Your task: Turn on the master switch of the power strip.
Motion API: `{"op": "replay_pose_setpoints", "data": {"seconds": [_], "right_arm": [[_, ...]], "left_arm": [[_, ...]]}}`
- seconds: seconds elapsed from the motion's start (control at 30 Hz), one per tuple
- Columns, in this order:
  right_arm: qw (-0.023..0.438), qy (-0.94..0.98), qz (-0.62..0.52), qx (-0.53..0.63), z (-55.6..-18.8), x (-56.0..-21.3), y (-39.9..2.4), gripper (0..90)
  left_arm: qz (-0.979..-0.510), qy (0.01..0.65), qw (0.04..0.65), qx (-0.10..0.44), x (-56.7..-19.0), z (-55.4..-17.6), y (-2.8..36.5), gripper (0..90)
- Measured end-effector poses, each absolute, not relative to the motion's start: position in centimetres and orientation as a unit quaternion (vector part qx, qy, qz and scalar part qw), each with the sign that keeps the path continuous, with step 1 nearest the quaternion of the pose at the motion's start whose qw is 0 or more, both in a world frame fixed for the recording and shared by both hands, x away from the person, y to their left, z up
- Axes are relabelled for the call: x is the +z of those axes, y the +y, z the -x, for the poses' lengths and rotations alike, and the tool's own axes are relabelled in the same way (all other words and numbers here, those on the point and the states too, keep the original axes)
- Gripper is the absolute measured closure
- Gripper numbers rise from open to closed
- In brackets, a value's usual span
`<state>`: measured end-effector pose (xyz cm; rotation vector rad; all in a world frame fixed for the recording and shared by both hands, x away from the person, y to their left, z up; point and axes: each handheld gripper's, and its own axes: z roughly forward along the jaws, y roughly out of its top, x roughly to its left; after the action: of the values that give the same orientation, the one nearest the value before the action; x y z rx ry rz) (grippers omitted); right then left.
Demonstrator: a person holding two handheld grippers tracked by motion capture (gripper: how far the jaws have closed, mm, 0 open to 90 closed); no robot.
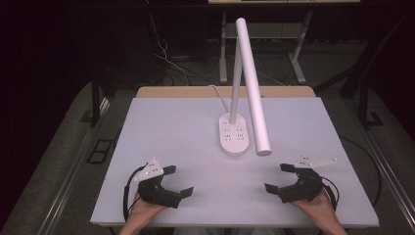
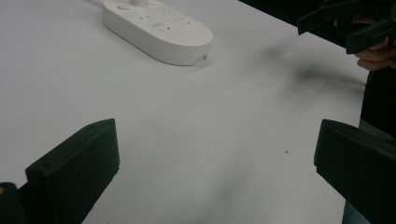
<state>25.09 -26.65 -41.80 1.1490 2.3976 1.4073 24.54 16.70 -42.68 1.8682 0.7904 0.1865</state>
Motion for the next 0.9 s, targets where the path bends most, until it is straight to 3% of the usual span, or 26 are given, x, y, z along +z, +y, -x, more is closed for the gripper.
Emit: {"op": "replay_pose_setpoints", "data": {"seconds": [0.9], "right_arm": [[0.064, 0.797, -0.381, 0.465, -24.65, -41.67, -27.28, 0.1]], "left_arm": [[-0.797, 0.328, 0.505, 0.050, -42.39, -24.90, 16.39, 0.0]]}}
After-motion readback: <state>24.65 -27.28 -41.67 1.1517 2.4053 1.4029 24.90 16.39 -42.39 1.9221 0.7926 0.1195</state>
